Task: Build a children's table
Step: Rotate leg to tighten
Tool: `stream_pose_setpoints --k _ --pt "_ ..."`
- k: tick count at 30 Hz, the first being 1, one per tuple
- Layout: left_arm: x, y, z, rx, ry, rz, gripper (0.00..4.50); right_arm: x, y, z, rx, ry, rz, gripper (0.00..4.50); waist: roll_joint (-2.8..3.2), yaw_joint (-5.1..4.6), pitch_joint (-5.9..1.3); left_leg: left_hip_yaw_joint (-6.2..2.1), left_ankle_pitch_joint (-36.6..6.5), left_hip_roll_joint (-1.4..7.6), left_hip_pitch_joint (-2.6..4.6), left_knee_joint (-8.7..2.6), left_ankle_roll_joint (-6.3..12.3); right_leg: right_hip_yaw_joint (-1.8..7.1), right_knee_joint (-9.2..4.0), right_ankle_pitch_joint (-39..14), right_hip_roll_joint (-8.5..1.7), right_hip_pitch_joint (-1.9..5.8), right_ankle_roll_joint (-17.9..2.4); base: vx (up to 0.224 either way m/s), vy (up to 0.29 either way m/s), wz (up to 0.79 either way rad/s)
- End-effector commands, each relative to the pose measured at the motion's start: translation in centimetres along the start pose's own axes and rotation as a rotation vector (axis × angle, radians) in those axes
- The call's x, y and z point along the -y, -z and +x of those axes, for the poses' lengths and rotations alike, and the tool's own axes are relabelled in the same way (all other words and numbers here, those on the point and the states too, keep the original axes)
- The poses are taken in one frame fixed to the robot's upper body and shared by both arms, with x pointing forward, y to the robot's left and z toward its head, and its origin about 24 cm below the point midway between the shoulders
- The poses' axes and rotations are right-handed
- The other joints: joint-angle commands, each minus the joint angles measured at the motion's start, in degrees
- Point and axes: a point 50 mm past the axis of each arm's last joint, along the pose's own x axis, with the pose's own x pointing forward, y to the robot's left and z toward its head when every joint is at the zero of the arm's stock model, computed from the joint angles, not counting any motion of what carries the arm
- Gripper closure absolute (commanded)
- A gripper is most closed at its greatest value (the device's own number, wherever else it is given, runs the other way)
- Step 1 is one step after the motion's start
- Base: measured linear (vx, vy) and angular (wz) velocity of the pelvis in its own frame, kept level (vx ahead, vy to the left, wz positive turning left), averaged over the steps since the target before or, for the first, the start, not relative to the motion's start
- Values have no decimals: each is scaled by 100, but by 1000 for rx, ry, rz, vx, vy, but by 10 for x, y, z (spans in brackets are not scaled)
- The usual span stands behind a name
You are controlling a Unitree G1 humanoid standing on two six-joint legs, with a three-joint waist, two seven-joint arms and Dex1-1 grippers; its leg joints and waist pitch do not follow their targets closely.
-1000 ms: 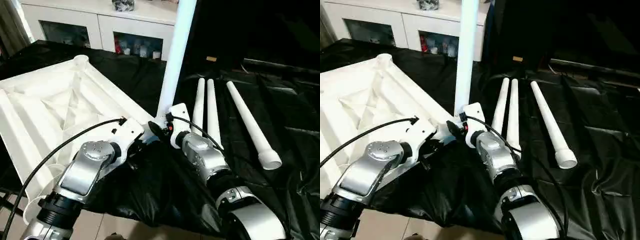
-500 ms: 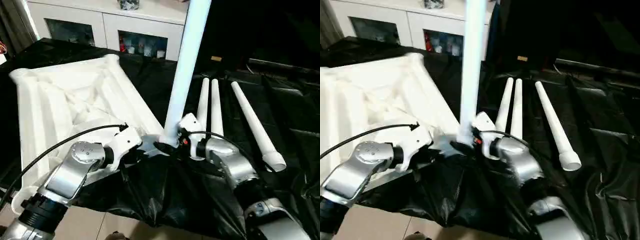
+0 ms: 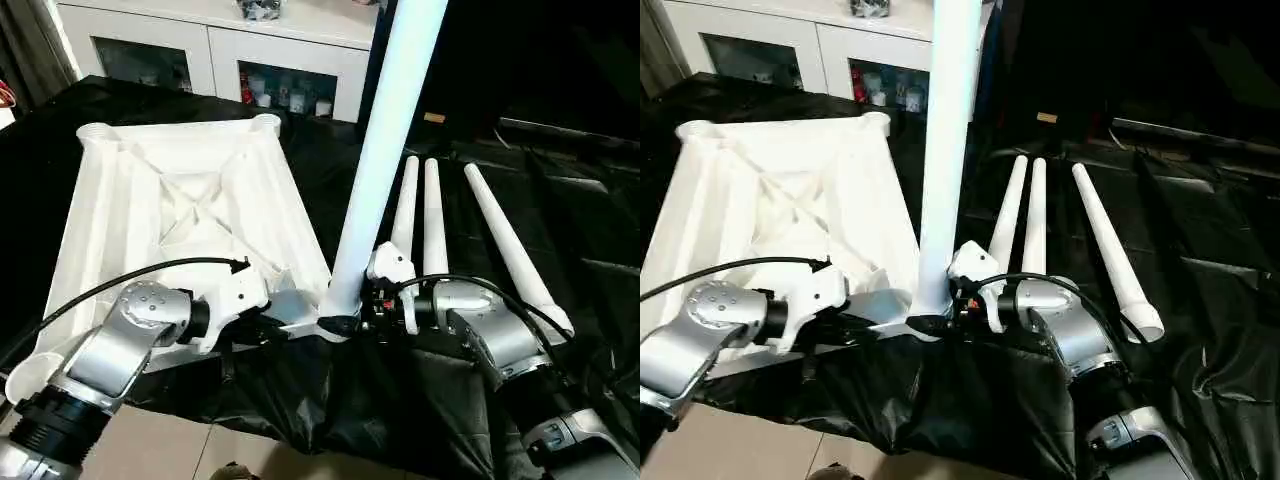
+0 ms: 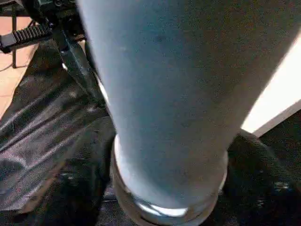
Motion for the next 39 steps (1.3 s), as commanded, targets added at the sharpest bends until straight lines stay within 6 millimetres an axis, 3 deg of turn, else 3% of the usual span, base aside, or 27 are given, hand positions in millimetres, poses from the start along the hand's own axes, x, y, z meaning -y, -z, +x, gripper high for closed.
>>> stream_pose_setpoints --k 1,7,12,14,15,17,18,22,23,24,25,27,30,39 --pt "-3 -8 -1 11 5 34 450 -8 0 6 -13 -66 -5 161 105 -12 -345 -99 -1218 297 55 -472 -49 320 -488 -982 -501 214 -1167 0 0 0" --pt "-5 -5 -2 12 -34 11 450 -10 4 12 -4 -40 30 175 103 -14 -342 -98 -1204 300 50 -473 -51 321 -492 -1001 -507 215 -1160 0 0 0" --pt "-10 -8 7 51 -163 -51 450 9 8 27 19 242 85 176 102 -57 -319 -108 -1480 292 65 -493 -213 325 -537 -1580 -527 180 -1083 0 0 0" --pt "-12 -11 13 55 -243 -95 450 19 9 36 29 398 160 177 112 -170 -302 -144 -1700 295 52 -518 -360 312 -554 -2008 -539 168 -1029 0 0 0" --pt "-12 -14 18 56 -289 -122 450 19 9 45 46 448 206 177 129 -200 -318 -163 -1691 287 29 -521 -383 310 -562 -2089 -553 203 -959 0 0 0" --pt "-11 -20 26 66 -370 -170 450 16 7 62 59 525 276 177 119 -218 -305 -160 -1728 291 44 -524 -376 311 -586 -2108 -536 165 -914 0 0 0" --pt "-11 -20 26 66 -372 -171 450 16 7 62 59 527 278 177 121 -219 -318 -151 -1718 292 65 -507 -375 321 -576 -2051 -540 154 -931 0 0 0" --pt "-6 -33 37 105 -402 -190 450 9 3 81 78 549 306 177 115 -192 -356 -115 -1232 276 23 -485 -208 324 -507 -1126 -504 202 -1047 0 0 0" --pt "-4 -36 39 117 -392 -183 450 8 1 84 79 551 299 142 122 -192 -355 -115 -1203 277 19 -485 -200 323 -503 -1058 -503 203 -1056 0 0 0" --pt "-2 -39 41 125 -384 -181 450 8 1 86 79 560 293 121 82 -191 -359 -102 -1171 277 23 -479 -178 322 -505 -984 -495 202 -1061 0 0 0" --pt "-1 -40 41 129 -378 -175 450 8 -1 87 90 549 304 107 103 -189 -365 -101 -1055 270 15 -476 -151 320 -480 -782 -493 213 -1093 0 0 0" --pt "1 -41 41 134 -359 -157 450 8 -3 88 98 539 293 107 96 -183 -371 -93 -962 266 18 -471 -82 317 -470 -598 -489 228 -1118 0 0 0" --pt "3 -39 39 133 -326 -131 450 10 -6 85 103 521 256 73 106 -172 -385 -86 -783 262 3 -458 -34 317 -437 -272 -482 247 -1149 0 0 0" --pt "8 -27 26 114 -169 -68 450 13 -5 57 84 335 85 73 124 -150 -362 -81 -1032 278 29 -467 -3 319 -478 -556 -478 235 -1170 0 0 0"
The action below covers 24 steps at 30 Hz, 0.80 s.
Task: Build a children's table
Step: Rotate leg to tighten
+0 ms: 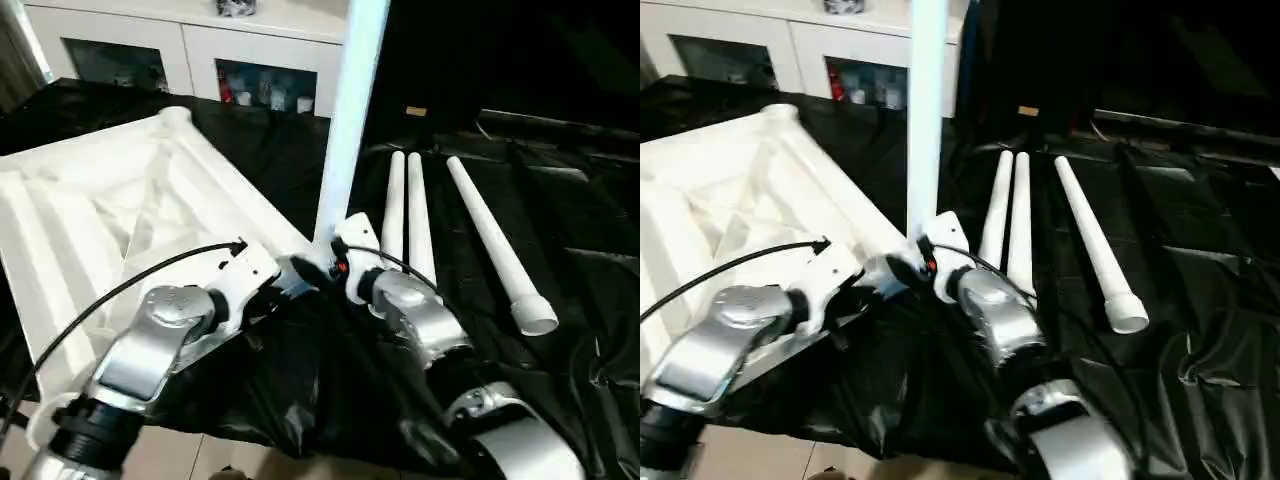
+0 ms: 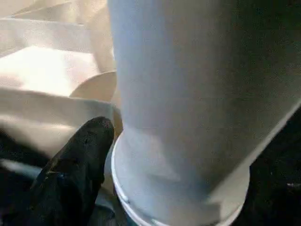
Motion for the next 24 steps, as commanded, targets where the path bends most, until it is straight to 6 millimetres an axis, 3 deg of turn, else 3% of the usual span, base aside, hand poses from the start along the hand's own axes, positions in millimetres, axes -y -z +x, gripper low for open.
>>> stream_pose_setpoints --k 1,11,18,24 --pt "16 -14 5 81 140 57 450 -6 2 -2 -21 -95 -24 73 130 -2 -360 -81 -1004 283 33 -415 13 322 -447 -507 -479 266 -1175 0 0 0" --pt "3 -2 -10 47 277 141 450 -8 2 -41 -48 -419 -100 88 133 94 -361 -79 -940 288 42 -405 136 318 -445 -367 -471 278 -1196 0 0 0" --pt "-4 1 -13 28 322 156 450 -13 4 -48 -77 -503 -105 154 132 119 -355 -89 -1030 289 39 -420 42 315 -456 -622 -491 279 -1208 0 0 0" --pt "-7 2 -13 28 315 150 450 -15 4 -48 -85 -495 -96 176 129 119 -368 -86 -951 293 47 -410 18 314 -437 -478 -491 278 -1255 0 0 0"
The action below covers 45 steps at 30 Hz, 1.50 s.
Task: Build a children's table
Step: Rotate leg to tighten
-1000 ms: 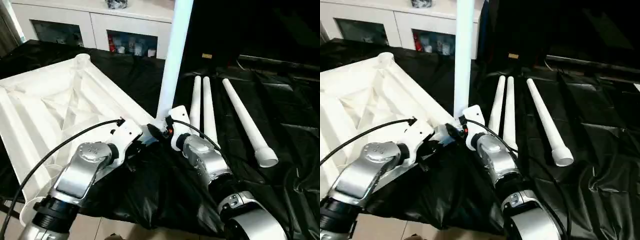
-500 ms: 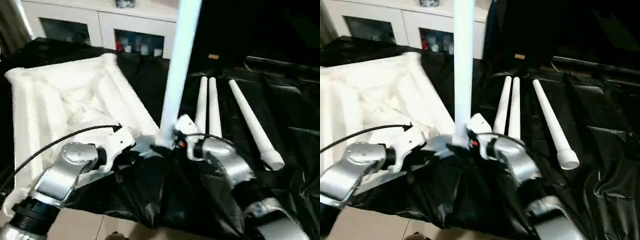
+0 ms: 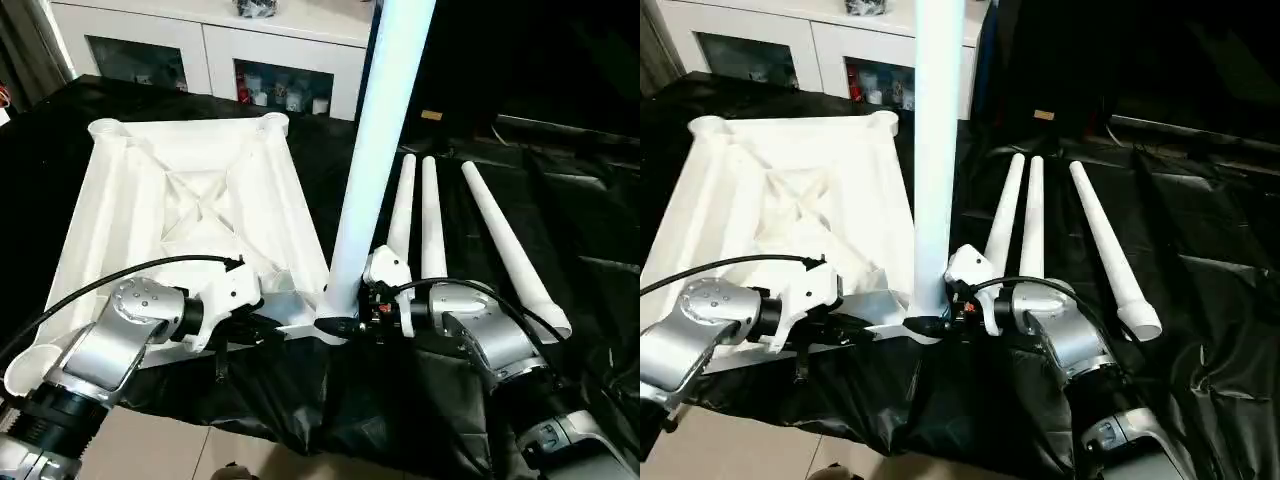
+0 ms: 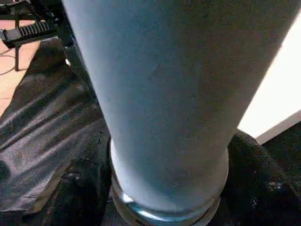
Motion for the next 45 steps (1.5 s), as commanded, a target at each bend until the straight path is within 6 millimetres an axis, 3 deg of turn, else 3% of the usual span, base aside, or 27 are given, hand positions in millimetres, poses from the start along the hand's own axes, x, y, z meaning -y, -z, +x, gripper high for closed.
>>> stream_pose_setpoints --k 1,4,5,6,7,8,9,11,15,21,25,27,28,29,30,31,32,34,36,37,38,40,42,44,45 --pt "-3 -9 3 32 -24 19 450 -8 -2 11 8 -47 -2 177 129 -21 -370 -85 -953 295 54 -418 11 311 -434 -448 -490 263 -1272 0 0 0" --pt "-4 -9 4 48 -75 -12 450 -4 -2 16 17 24 2 178 121 -36 -355 -88 -1022 289 42 -428 -48 312 -446 -598 -497 266 -1266 0 0 0" --pt "-4 -10 5 57 -93 -25 450 0 -1 19 15 79 12 178 81 -44 -351 -82 -1098 290 53 -430 -77 315 -466 -789 -505 260 -1234 0 0 0" --pt "-3 -10 6 66 -107 -35 450 4 0 23 16 138 24 178 100 -51 -342 -93 -1139 286 43 -439 -121 320 -471 -980 -515 260 -1206 0 0 0" --pt "0 -11 9 71 -152 -64 450 11 0 31 19 251 51 178 101 -107 -331 -110 -1201 286 25 -460 -187 315 -475 -1156 -517 258 -1188 0 0 0" --pt "0 -11 9 71 -152 -64 450 11 0 31 19 251 51 179 101 -145 -333 -121 -1251 293 17 -468 -221 312 -475 -1263 -523 266 -1169 0 0 0" --pt "2 -11 11 68 -199 -85 450 16 1 39 28 334 101 179 61 -162 -324 -126 -1272 289 13 -474 -230 306 -498 -1415 -523 269 -1113 0 0 0" --pt "4 -13 15 71 -250 -113 450 18 -1 48 46 398 148 180 84 -218 -329 -134 -1281 288 5 -467 -235 318 -515 -1616 -534 261 -1033 0 0 0" --pt "10 -23 27 108 -372 -194 450 16 -7 71 80 509 244 180 48 -266 -347 -100 -999 292 7 -437 -130 325 -475 -1091 -503 248 -1134 0 0 0" --pt "20 -31 39 129 -376 -219 450 13 -12 85 91 524 251 180 38 -257 -368 -71 -680 261 -5 -401 66 309 -423 -377 -463 257 -1176 0 0 0" --pt "21 -31 37 116 -353 -196 450 14 -14 82 98 510 211 180 70 -260 -355 -79 -900 257 7 -412 49 312 -451 -654 -471 251 -1110 0 0 0" --pt "21 -32 36 114 -345 -190 450 14 -14 81 107 504 212 180 54 -263 -358 -79 -917 258 4 -411 46 314 -452 -663 -471 256 -1098 0 0 0" --pt "21 -31 35 109 -339 -183 450 16 -14 79 114 501 219 124 108 -261 -362 -86 -892 257 8 -411 34 315 -439 -603 -469 253 -1109 0 0 0" --pt "19 -31 32 100 -319 -155 450 18 -14 73 121 485 213 110 102 -271 -368 -84 -894 253 8 -408 39 311 -442 -522 -455 257 -1119 0 0 0" --pt "17 -31 30 96 -299 -132 450 20 -15 69 123 462 194 104 150 -251 -379 -88 -848 251 14 -398 62 314 -423 -399 -464 256 -1163 0 0 0" --pt "16 -31 30 94 -289 -124 450 20 -15 66 123 450 183 104 120 -255 -389 -78 -790 260 11 -389 92 310 -411 -205 -453 263 -1217 0 0 0" --pt "15 -31 28 95 -275 -110 450 20 -15 64 125 432 169 82 152 -235 -385 -76 -781 259 19 -386 102 309 -409 -126 -450 253 -1249 0 0 0" --pt "14 -30 27 92 -263 -99 450 20 -15 61 127 417 162 67 152 -216 -382 -75 -751 257 13 -390 121 306 -406 -23 -448 266 -1293 0 0 0" --pt "11 -29 24 83 -241 -79 450 19 -15 55 132 368 138 67 192 -176 -380 -78 -829 266 37 -393 88 302 -409 -76 -449 256 -1301 0 0 0" --pt "11 -29 24 83 -241 -79 450 19 -15 55 132 368 138 67 183 -145 -375 -71 -935 273 57 -396 66 306 -423 -190 -449 243 -1292 0 0 0" --pt "8 -27 20 77 -203 -58 450 15 -14 45 128 282 98 67 261 -123 -369 -81 -1035 268 64 -401 15 308 -433 -285 -453 238 -1297 0 0 0" --pt "7 -27 18 78 -183 -47 450 12 -13 40 122 234 80 67 222 -93 -370 -78 -1090 274 79 -399 9 308 -433 -233 -437 236 -1285 0 0 0" --pt "2 -24 13 69 -133 -24 450 3 -8 26 95 110 38 67 252 -38 -373 -82 -1012 261 58 -390 45 308 -431 -152 -438 258 -1255 0 0 0" --pt "1 -23 11 64 -113 -17 450 -1 -7 20 80 60 25 67 228 14 -373 -64 -997 269 91 -381 111 315 -435 -112 -436 239 -1246 0 0 0" --pt "-2 -21 9 54 -98 2 450 -5 -5 15 60 15 16 67 246 9 -373 -69 -970 271 68 -381 110 319 -422 -95 -449 253 -1277 0 0 0"
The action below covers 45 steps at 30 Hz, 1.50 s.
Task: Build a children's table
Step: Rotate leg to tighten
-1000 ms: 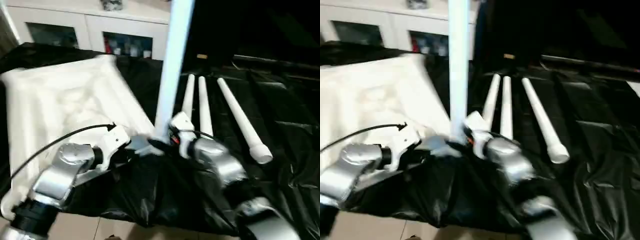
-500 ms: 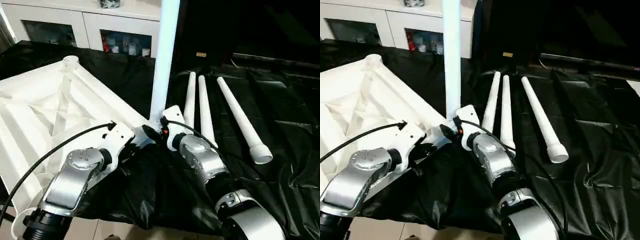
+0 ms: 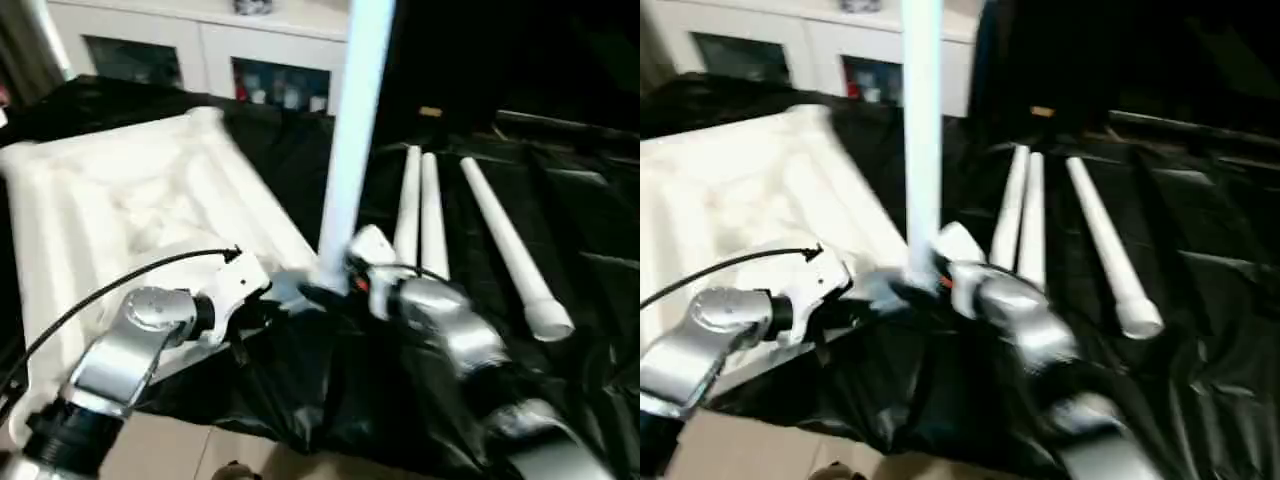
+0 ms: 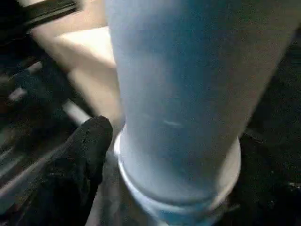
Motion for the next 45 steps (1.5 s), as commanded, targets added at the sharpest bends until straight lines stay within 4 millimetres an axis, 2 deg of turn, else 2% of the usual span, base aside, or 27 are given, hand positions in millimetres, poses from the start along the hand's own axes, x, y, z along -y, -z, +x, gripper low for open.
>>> stream_pose_setpoints --k 1,2,4,5,8,9,13,17,18,20,21,22,24,28,29,30,32,33,34,36,37,38,39,43,44,45 --pt "0 -15 4 43 49 77 450 -15 -4 5 3 -145 -18 67 147 -31 -399 -73 -959 255 81 -402 125 309 -447 -209 -444 285 -1227 0 0 0" --pt "-2 -13 3 37 55 78 450 -16 -3 3 -8 -166 -26 67 160 -32 -398 -84 -979 260 64 -406 103 310 -442 -326 -462 297 -1217 0 0 0" --pt "-5 -11 2 25 67 90 450 -19 -3 -2 -29 -202 -35 67 148 -31 -392 -83 -1055 256 64 -409 78 311 -475 -581 -465 297 -1167 0 0 0" --pt "-7 -9 1 16 78 89 450 -21 -3 -5 -40 -220 -38 67 191 -38 -400 -83 -1079 259 69 -407 45 312 -483 -645 -467 291 -1162 0 0 0" --pt "-10 -6 1 9 99 93 450 -22 -4 -8 -42 -237 -34 67 182 -46 -414 -91 -952 260 45 -399 48 309 -453 -493 -472 306 -1178 0 0 0" --pt "-11 -5 1 3 106 97 450 -23 -4 -9 -44 -242 -31 93 197 -44 -416 -91 -923 253 38 -393 56 305 -451 -487 -469 308 -1181 0 0 0" --pt "-14 -1 1 -5 118 98 450 -27 -3 -9 -54 -258 -25 111 217 -52 -425 -89 -954 262 55 -393 42 299 -457 -519 -467 292 -1208 0 0 0" --pt "-14 1 1 -8 125 95 450 -29 -2 -7 -59 -260 -20 145 202 -52 -420 -87 -981 264 48 -397 27 300 -462 -590 -475 299 -1209 0 0 0" --pt "-14 2 1 -8 126 94 450 -30 -2 -6 -60 -261 -19 159 175 -46 -419 -89 -958 268 51 -398 40 300 -455 -608 -478 300 -1202 0 0 0" --pt "-13 4 1 -9 125 92 450 -30 -1 -5 -62 -261 -16 164 190 -46 -418 -87 -946 271 51 -398 46 301 -458 -617 -480 293 -1192 0 0 0" --pt "-13 5 0 -8 123 90 450 -31 -1 -5 -64 -261 -14 164 167 -43 -420 -82 -896 268 48 -394 68 302 -454 -615 -483 294 -1187 0 0 0" --pt "-13 5 0 -6 118 86 450 -31 0 -4 -65 -262 -13 165 173 -46 -415 -83 -913 271 49 -399 64 300 -460 -649 -483 288 -1183 0 0 0" --pt "-13 7 -1 -2 97 77 450 -32 1 -1 -65 -258 -10 169 117 -42 -413 -79 -855 270 40 -396 88 304 -458 -743 -496 296 -1145 0 0 0" --pt "-9 9 -2 10 40 45 450 -27 2 10 -51 -144 -14 170 124 -71 -401 -81 -920 282 36 -408 54 301 -468 -904 -507 270 -1126 0 0 0" --pt "-5 9 0 27 -3 14 450 -17 4 21 -39 13 20 171 95 -113 -367 -88 -1121 279 36 -440 -46 308 -503 -1370 -525 260 -1068 0 0 0" --pt "-1 8 2 34 -29 -10 450 -14 4 27 -32 77 41 171 97 -198 -325 -116 -1388 266 12 -486 -146 285 -546 -1943 -527 258 -973 0 0 0" --pt "3 7 5 41 -75 -38 450 -13 4 35 -19 138 68 172 131 -270 -344 -171 -1543 268 -8 -505 -255 262 -566 -2426 -549 293 -809 -17 3 -10" --pt "3 6 6 44 -94 -45 450 -13 3 37 -14 151 77 172 125 -287 -348 -164 -1581 268 20 -498 -238 268 -596 -2387 -528 266 -759 -34 5 -19" --pt "5 4 10 53 -149 -71 450 -13 1 45 4 187 108 172 133 -292 -351 -140 -1610 276 75 -479 -197 288 -600 -2179 -514 215 -825 0 0 0" --pt "8 1 16 70 -233 -120 450 -15 -2 56 29 241 149 172 103 -326 -346 -128 -1547 277 65 -475 -171 291 -592 -1956 -505 225 -953 0 0 0" --pt "8 1 16 70 -234 -121 450 -15 -2 56 29 242 149 173 108 -324 -348 -122 -1529 274 70 -469 -156 294 -589 -1938 -502 221 -956 0 0 0" --pt "12 -5 23 91 -281 -154 450 -17 -5 67 45 287 182 173 81 -307 -362 -106 -1480 265 83 -451 -113 298 -588 -1883 -497 214 -950 0 0 0" --pt "15 -8 27 99 -290 -163 450 -18 -6 71 48 311 195 173 70 -321 -362 -116 -1336 273 43 -465 -98 293 -565 -1742 -507 241 -990 0 0 0" --pt "22 -15 34 123 -270 -171 450 -20 -8 79 50 322 201 173 75 -302 -387 -95 -1156 260 40 -441 -26 285 -535 -1340 -483 242 -981 0 0 0" --pt "24 -17 35 123 -265 -171 450 -21 -8 80 54 313 196 173 72 -300 -409 -84 -940 249 25 -428 35 282 -500 -959 -467 266 -1001 0 0 0" --pt "24 -17 35 119 -264 -165 450 -20 -9 80 57 311 191 173 74 -298 -416 -82 -872 249 23 -423 55 281 -489 -830 -468 271 -1016 0 0 0"
